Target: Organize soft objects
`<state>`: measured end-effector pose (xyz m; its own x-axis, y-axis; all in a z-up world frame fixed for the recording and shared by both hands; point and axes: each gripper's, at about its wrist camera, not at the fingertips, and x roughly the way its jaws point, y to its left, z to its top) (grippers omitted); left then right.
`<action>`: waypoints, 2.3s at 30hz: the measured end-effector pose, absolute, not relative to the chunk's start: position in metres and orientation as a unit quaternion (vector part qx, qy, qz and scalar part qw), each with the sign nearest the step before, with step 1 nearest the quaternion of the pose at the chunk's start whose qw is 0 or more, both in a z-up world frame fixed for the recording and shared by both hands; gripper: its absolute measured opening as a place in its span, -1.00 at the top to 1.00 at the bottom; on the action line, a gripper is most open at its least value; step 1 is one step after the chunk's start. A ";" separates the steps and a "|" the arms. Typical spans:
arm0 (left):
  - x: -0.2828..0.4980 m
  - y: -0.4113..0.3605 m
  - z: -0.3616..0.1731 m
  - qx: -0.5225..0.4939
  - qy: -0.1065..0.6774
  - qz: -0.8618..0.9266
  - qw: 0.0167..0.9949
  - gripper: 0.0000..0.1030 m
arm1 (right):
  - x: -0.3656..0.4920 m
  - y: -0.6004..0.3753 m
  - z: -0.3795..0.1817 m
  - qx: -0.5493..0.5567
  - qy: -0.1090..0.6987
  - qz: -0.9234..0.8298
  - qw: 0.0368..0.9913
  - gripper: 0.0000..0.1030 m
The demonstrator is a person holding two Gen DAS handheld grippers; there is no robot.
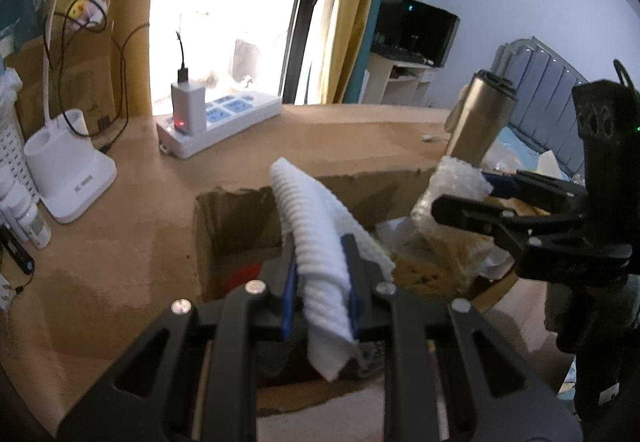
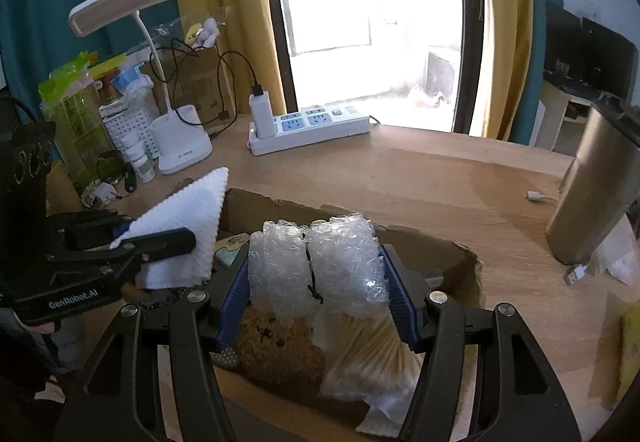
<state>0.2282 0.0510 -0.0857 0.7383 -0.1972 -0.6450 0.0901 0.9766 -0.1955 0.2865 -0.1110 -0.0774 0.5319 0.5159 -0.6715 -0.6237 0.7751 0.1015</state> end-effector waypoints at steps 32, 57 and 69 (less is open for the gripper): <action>0.211 0.048 -0.070 -0.068 0.347 -0.051 0.934 -0.20 | 0.269 -0.114 -0.071 -0.078 0.355 0.298 0.883 -0.56; 0.126 0.025 -0.017 -0.045 0.273 -0.033 0.960 -0.81 | 0.186 -0.155 -0.026 -0.071 0.302 0.273 0.910 -0.56; 0.082 0.013 0.000 -0.042 0.247 -0.001 0.968 -0.88 | 0.139 -0.179 -0.005 -0.069 0.268 0.262 0.924 -0.56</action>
<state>0.0817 0.0129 0.0003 0.8780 -0.0233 -0.4781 -0.0179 0.9965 -0.0815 0.1386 -0.1788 -0.0046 0.7187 0.4476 -0.5320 -0.5213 0.8533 0.0137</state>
